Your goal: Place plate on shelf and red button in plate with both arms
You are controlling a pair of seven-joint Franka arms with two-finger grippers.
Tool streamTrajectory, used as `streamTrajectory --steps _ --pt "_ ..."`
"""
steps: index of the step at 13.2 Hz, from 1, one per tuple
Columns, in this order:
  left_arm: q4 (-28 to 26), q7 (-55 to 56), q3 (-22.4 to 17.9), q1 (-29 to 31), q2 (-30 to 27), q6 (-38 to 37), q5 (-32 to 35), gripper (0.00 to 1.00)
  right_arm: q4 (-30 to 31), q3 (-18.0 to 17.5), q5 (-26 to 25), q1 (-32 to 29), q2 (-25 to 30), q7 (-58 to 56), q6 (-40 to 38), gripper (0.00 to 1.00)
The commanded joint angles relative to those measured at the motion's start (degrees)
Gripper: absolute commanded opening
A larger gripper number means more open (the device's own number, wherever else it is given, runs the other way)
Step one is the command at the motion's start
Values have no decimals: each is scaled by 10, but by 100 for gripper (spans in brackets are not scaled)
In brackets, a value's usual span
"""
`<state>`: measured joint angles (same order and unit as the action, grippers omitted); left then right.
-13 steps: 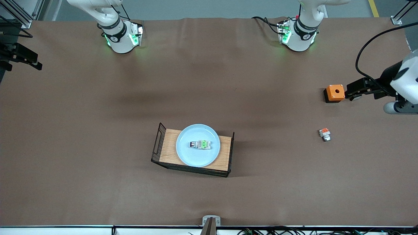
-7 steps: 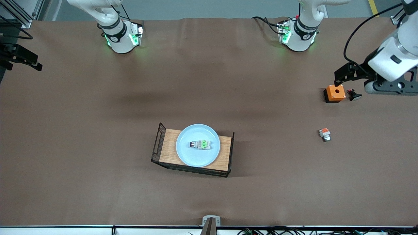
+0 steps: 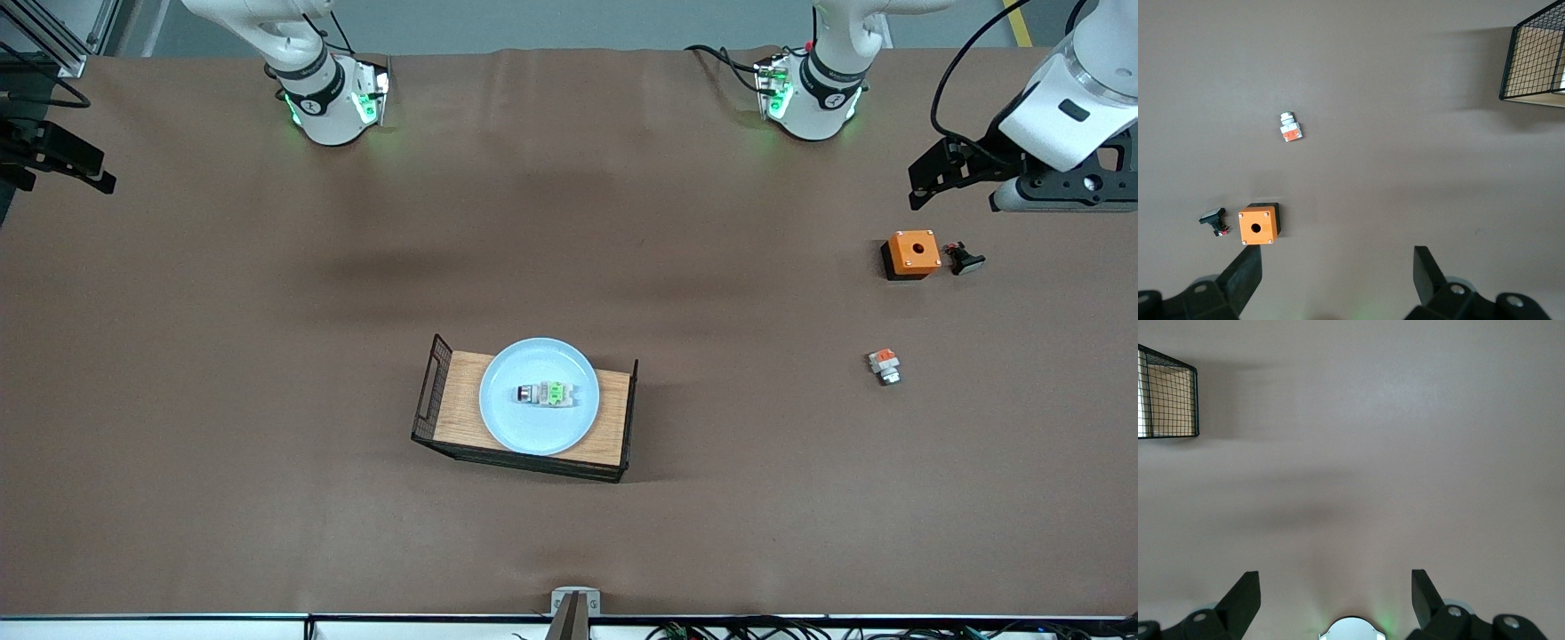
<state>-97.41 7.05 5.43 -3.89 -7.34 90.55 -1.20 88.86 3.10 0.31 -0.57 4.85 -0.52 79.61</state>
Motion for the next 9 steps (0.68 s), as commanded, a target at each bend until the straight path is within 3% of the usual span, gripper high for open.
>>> streamTrajectory --steps 1,9 --pt "-10 4 3 0 -19 -1 8 100 -6 -7 -1 -7 2 2 -7 100" --pt "-10 -13 3 3 -29 -13 10 100 -6 -7 -1 -7 1 3 -6 100"
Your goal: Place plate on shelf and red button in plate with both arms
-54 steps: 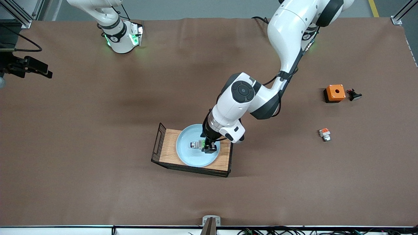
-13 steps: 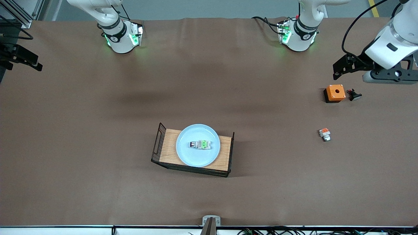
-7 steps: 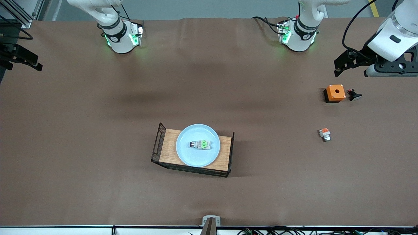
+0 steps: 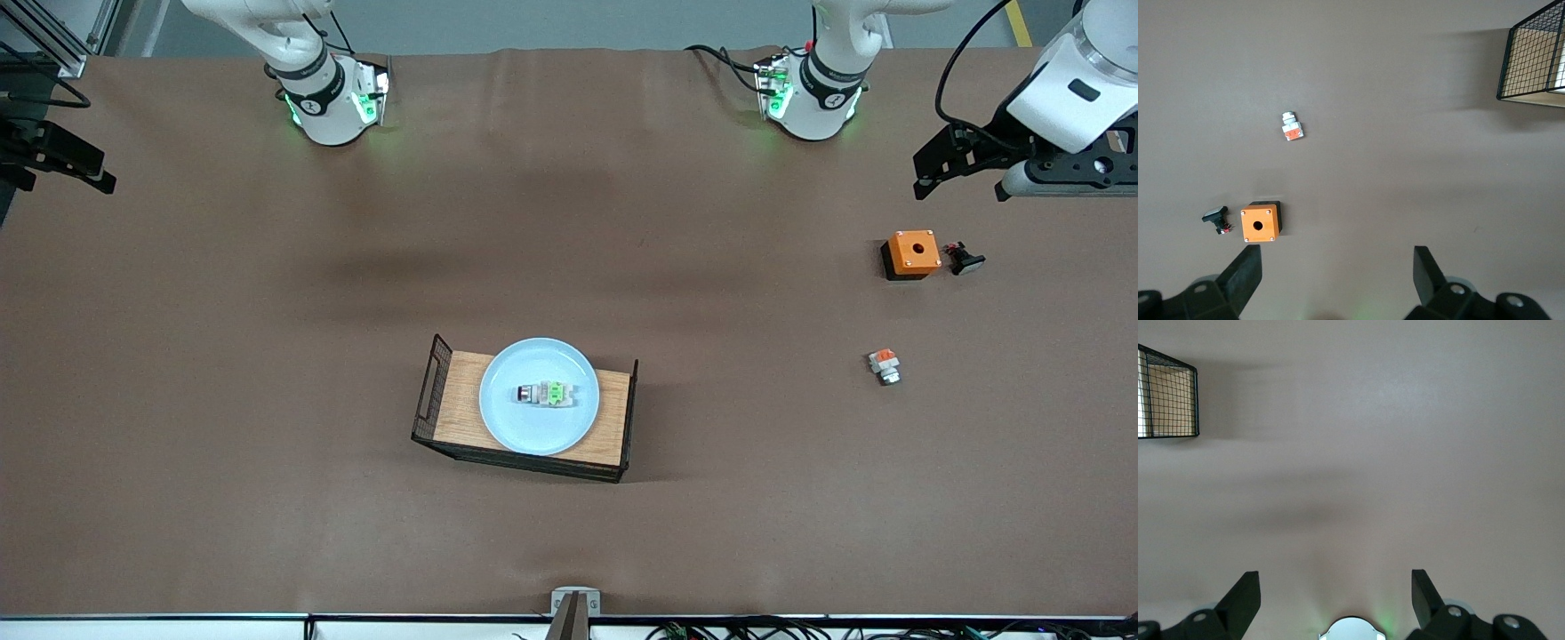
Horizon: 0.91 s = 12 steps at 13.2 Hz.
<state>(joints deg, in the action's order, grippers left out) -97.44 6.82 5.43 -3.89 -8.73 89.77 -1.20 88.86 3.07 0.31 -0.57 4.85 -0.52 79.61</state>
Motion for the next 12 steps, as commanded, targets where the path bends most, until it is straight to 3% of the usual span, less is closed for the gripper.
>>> streamTrajectory --steps 1,12 --pt "-11 -21 3 3 -17 -8 10 100 -6 -8 -1 -7 1 2 -6 100" --pt "-18 -36 9 5 -24 -7 34 100 -7 -8 -7 -4 2 1 -6 100"
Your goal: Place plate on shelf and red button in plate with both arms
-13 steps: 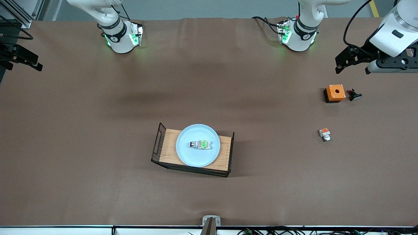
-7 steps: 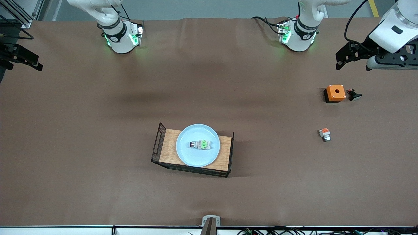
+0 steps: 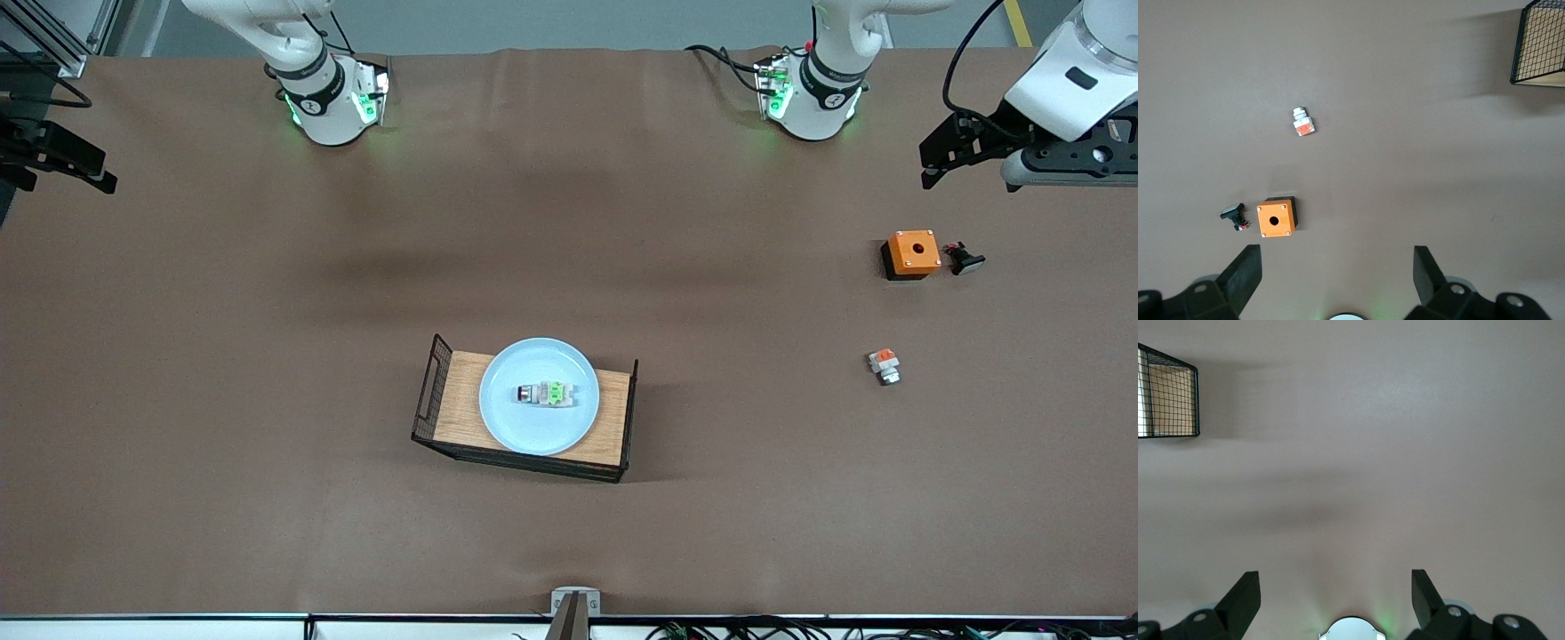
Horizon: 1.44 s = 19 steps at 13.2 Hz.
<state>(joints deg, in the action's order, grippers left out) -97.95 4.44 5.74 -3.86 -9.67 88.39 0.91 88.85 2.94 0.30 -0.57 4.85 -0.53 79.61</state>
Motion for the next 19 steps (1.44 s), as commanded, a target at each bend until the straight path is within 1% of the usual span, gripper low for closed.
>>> streamTrajectory --steps 1,15,17,19 --pt "-13 -12 6 3 -15 8 13 100 -10 -7 -7 -3 1 2 -6 100" --pt "-11 -17 8 3 -14 8 -1 100 -11 -7 -7 -3 1 2 -6 100" --pt "-11 -45 7 5 -14 9 -16 100 -11 -7 -7 -3 1 1 -6 100" --pt "-11 -42 7 6 -14 9 -16 100 -11 -7 -7 -4 1 1 -6 100"
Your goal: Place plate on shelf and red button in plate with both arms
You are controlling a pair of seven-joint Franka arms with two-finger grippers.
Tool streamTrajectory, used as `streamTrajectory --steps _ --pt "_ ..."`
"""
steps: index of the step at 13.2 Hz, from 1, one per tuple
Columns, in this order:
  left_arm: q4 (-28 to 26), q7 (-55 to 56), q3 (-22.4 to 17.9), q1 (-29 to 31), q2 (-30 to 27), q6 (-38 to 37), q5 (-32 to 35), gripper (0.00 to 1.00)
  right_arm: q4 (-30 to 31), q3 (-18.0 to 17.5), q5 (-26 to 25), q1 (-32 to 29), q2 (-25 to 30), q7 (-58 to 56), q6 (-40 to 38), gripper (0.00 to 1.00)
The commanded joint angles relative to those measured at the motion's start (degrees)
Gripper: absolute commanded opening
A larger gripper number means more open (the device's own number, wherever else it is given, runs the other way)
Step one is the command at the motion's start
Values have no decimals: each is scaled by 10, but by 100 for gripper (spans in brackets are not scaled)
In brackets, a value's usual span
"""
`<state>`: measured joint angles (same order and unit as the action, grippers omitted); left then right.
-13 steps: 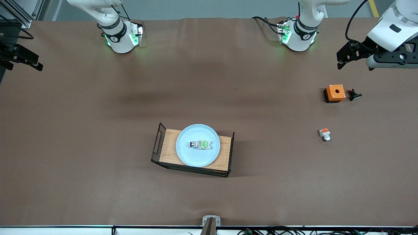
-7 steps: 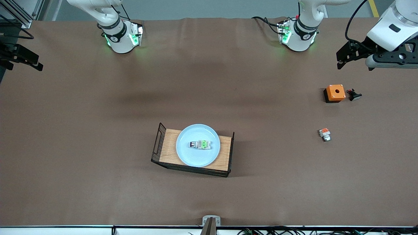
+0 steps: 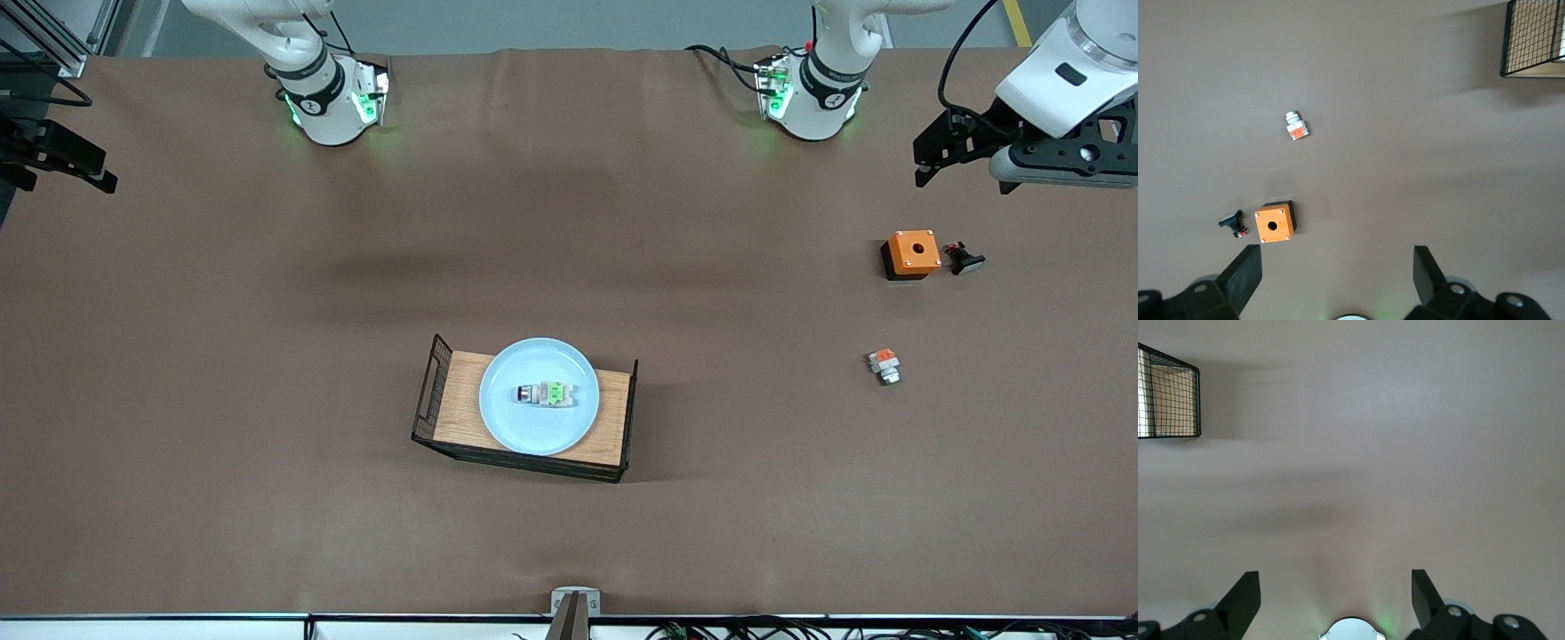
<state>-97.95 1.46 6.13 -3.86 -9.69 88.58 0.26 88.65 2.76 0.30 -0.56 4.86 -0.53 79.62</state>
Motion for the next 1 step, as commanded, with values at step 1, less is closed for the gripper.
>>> streamTrajectory --steps 1 --pt "-11 -7 3 6 -14 7 -10 100 -8 -5 -7 -4 1 2 -6 100"
